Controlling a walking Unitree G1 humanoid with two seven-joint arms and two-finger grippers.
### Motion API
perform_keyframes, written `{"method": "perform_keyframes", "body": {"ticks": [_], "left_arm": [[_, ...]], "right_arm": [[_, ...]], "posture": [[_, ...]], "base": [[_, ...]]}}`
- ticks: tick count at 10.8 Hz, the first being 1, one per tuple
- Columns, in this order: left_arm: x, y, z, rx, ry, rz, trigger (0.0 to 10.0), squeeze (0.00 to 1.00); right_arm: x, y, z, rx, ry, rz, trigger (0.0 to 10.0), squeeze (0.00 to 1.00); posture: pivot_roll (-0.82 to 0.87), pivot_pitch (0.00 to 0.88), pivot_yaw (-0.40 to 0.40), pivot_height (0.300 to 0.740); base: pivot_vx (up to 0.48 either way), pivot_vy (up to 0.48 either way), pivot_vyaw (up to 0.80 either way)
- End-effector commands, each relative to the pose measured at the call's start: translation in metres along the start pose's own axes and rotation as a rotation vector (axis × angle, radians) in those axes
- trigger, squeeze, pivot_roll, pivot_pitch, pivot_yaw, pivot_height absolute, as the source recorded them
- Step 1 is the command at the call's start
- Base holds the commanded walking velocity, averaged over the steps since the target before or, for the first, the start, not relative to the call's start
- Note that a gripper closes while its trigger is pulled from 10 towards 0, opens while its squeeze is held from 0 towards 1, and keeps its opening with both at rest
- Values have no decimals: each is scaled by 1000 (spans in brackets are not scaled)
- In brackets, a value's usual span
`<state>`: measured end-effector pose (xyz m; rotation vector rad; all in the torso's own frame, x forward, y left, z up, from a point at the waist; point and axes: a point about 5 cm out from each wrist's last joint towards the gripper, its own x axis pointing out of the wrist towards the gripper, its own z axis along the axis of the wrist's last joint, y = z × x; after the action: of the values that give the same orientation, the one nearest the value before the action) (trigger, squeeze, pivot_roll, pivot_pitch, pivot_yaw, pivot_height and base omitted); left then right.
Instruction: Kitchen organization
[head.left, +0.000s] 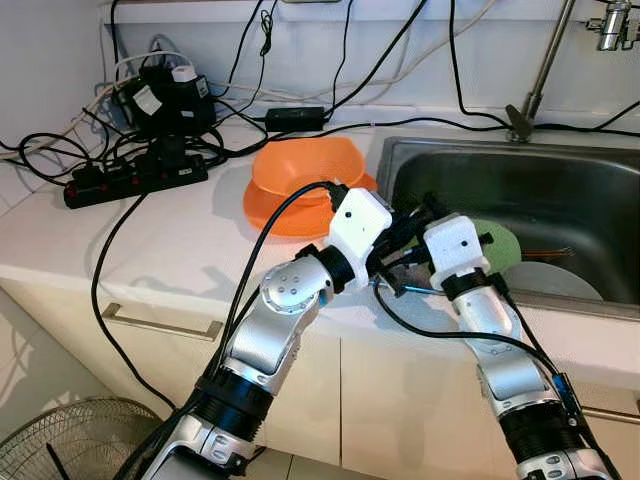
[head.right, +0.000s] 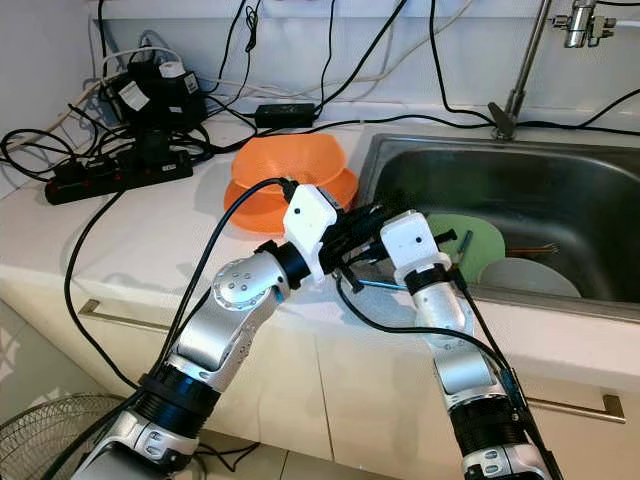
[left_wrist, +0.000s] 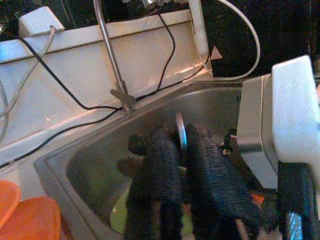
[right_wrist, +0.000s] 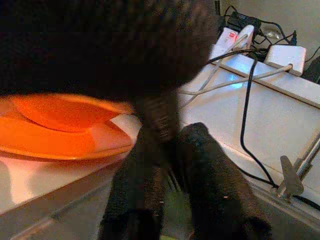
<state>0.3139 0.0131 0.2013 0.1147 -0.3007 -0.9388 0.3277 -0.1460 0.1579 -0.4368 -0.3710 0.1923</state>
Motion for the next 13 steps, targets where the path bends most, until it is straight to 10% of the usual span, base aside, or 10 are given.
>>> {"method": "perform_keyframes", "body": {"ticks": [1, 7, 8, 11, 12, 13], "left_arm": [[-3, 6, 0, 6, 8, 26, 10000, 1000], [-5, 15, 7, -1, -42, 106, 10000, 1000], [-9, 21, 9, -20, -65, 160, 10000, 0], [-20, 30, 7, -75, -78, 225, 10000, 0], [-22, 30, 5, -82, -71, 226, 10000, 0], [-25, 30, 1, -79, -54, 230, 10000, 0]], "right_arm": [[2, -2, 4, 4, -26, -6, 0, 0], [2, -2, 2, 4, -14, -4, 0, 0], [2, -6, -1, 0, -3, -16, 0, 0], [5, -28, -9, -35, 53, -89, 0, 0], [7, -35, -11, -40, 71, -123, 7294, 0], [9, -45, -13, -40, 88, -166, 10000, 0]], "posture": [[13, 0, 88, 740], [19, 0, 84, 740], [17, 0, 84, 740], [18, 0, 84, 740], [16, 0, 85, 740], [19, 0, 85, 740]], "base": [[0, 0, 0], [0, 0, 0], [0, 0, 0], [0, 0, 0], [0, 0, 0], [0, 0, 0]]}}
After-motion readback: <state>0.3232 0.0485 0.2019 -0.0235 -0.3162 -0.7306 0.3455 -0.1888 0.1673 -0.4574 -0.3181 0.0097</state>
